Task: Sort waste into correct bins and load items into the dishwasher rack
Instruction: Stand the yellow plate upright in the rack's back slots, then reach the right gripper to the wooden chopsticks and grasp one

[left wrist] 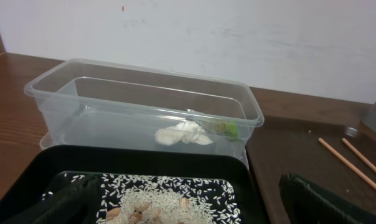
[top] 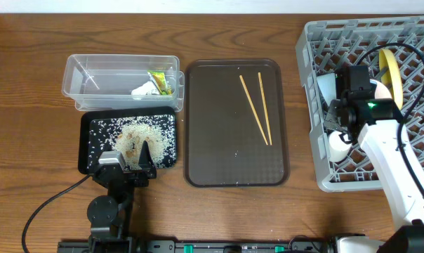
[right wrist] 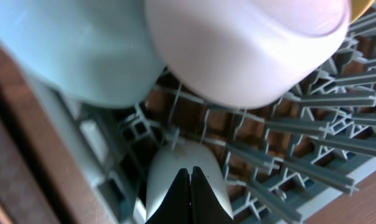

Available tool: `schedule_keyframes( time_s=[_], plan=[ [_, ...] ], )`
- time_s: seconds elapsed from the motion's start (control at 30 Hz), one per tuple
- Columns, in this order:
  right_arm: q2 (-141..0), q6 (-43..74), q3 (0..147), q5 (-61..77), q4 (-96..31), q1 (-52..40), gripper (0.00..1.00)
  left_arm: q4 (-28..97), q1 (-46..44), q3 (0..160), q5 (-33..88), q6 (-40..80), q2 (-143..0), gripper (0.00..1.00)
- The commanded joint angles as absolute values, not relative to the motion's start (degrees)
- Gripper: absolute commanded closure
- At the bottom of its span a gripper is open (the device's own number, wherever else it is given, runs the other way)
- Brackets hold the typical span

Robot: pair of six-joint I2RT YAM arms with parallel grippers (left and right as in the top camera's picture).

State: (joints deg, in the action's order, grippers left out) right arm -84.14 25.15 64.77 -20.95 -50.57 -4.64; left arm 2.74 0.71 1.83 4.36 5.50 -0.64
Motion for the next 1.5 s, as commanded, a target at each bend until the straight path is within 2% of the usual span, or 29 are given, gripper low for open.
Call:
schedule_keyframes(
  time_s=[0.0, 0.23, 0.67, 1.03, 1.17, 1.37, 1.47],
  plan=[
    [-84.90, 28.91, 64.75, -25.91, -49.04, -3.33, 0.99, 3.53, 0.99, 0.23, 4.95, 4.73, -0.34, 0.07],
    [-88.51, 28.93, 64.75, -26.70, -46.98, 1.54, 0.99, 3.53, 0.99, 0.23, 4.95, 4.73, -0.34, 0.07],
    [-89.58, 28.64, 64.77, -26.96, -35.90, 3.55, 0.99, 3.53, 0.99, 0.23, 4.95, 4.73, -0.34, 0.06],
    [-88.20, 24.58, 64.82, -17.08, -40.42, 1.23, 0.97, 3.53, 0.99, 0.23, 4.95, 4.73, -0.34, 0.07],
    [-88.16, 23.94, 64.82, -13.54, -41.41, 0.10, 0.93, 3.53, 0.99, 0.23, 4.95, 4.73, -0.34, 0.07],
    [-88.20, 24.43, 64.71, -13.80, -42.87, -0.40, 0.92, 3.53, 0.99, 0.23, 4.95, 4.73, -0.34, 0.07],
    [-88.31, 26.96, 63.88, -18.72, -42.50, -0.40, 0.93, 3.53, 0.99, 0.23, 4.95, 4.73, -0.34, 0.07]
  ],
)
